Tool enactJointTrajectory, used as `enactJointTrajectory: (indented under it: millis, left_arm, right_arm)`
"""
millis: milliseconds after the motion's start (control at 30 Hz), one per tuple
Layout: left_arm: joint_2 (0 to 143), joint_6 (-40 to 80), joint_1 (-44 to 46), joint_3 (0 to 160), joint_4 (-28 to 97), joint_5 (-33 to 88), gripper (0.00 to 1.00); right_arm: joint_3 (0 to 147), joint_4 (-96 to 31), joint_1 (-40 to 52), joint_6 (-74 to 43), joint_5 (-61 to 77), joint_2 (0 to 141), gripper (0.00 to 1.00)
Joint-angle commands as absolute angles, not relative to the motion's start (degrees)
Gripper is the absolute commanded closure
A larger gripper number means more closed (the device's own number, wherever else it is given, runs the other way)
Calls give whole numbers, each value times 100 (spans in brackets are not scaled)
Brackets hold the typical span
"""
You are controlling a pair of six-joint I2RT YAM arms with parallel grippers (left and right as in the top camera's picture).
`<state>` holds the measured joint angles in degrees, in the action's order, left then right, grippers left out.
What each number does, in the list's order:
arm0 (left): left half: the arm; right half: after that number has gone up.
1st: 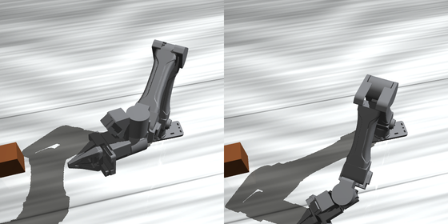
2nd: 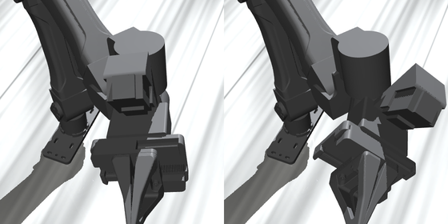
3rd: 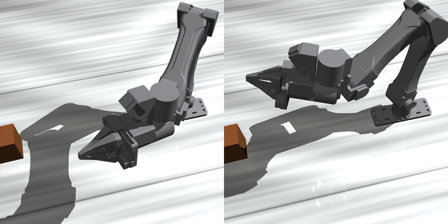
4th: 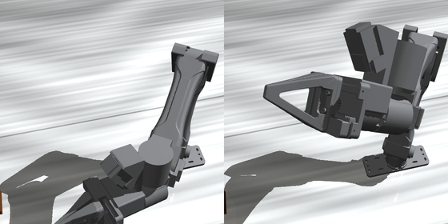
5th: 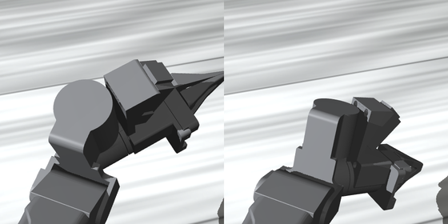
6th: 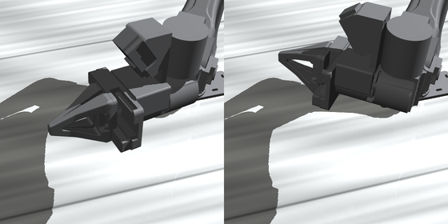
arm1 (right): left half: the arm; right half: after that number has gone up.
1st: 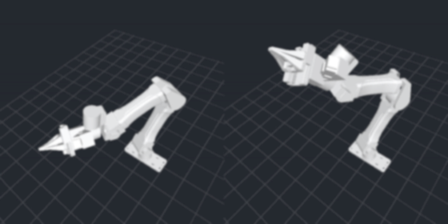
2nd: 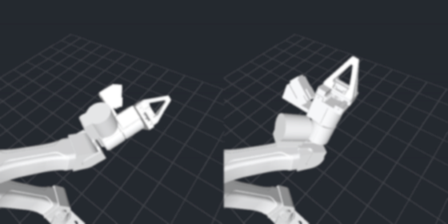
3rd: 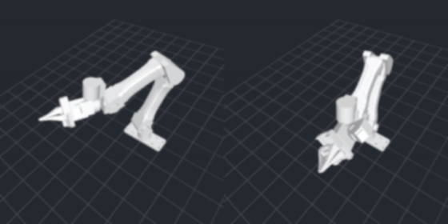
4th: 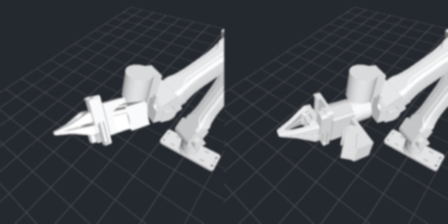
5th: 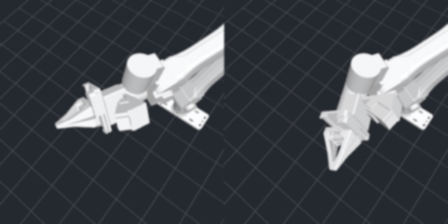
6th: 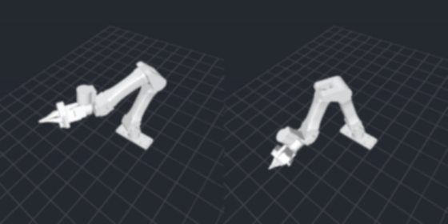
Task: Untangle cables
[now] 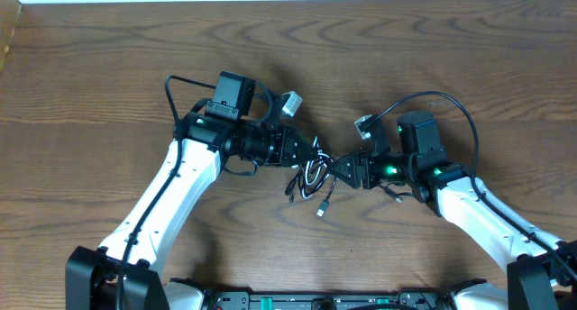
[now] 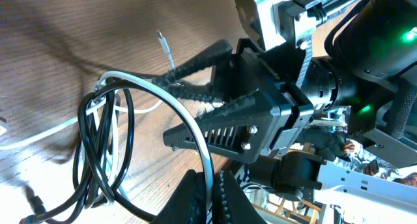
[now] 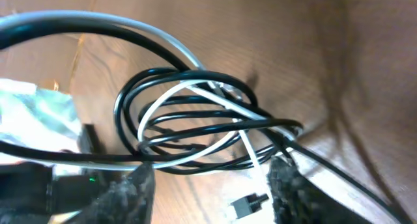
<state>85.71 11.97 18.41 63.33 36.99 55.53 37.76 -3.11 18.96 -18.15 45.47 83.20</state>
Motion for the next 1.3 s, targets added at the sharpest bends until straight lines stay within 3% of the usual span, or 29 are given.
enactJointTrajectory:
  millis: [0, 200, 400, 700, 867, 933, 967, 1033, 1100, 1233, 1267]
  left_arm:
    - [8571, 1201, 1833, 6309, 3649, 5555, 92]
    - [8571, 2512, 1835, 6309, 3435, 5393, 93]
    - [8571, 3723, 1955, 6309, 3393, 5500, 92]
    - [8571, 4451, 2386, 6309, 2998, 5476, 92]
    - [8571, 4447, 2392, 6309, 2956, 5430, 92]
    - [8571, 4442, 2392, 6309, 2926, 5343, 92]
    - [8571, 4390, 2392, 6309, 2928, 5210, 92]
    - [8571, 4211, 2392, 6309, 2945, 4899, 91]
    - [8571, 4016, 2392, 6309, 2969, 4696, 83]
    - [8571, 3553, 2298, 6309, 2998, 4668, 46]
    - [8571, 3472, 2246, 6309, 3059, 4665, 41]
  right_arm:
    - [3778, -93, 1879, -2200, 5384, 8300, 49]
    - [3778, 875, 1879, -1787, 7116, 8300, 39]
    - [3774, 950, 1898, -1789, 6724, 8315, 38]
    - [3774, 1372, 2314, -1824, 6318, 8320, 43]
    - [3776, 1712, 2373, -2001, 6149, 8320, 58]
    - [3776, 1691, 2370, -2231, 5992, 8320, 77]
    - [3776, 1693, 2366, -2362, 5994, 8320, 99]
    - [3776, 1695, 2368, -2536, 6042, 8320, 99]
    - [3776, 1695, 2366, -2526, 6038, 8320, 99]
    - [3776, 1695, 2355, -2526, 6038, 8320, 99]
    - [3776, 1695, 2357, -2526, 6036, 8320, 99]
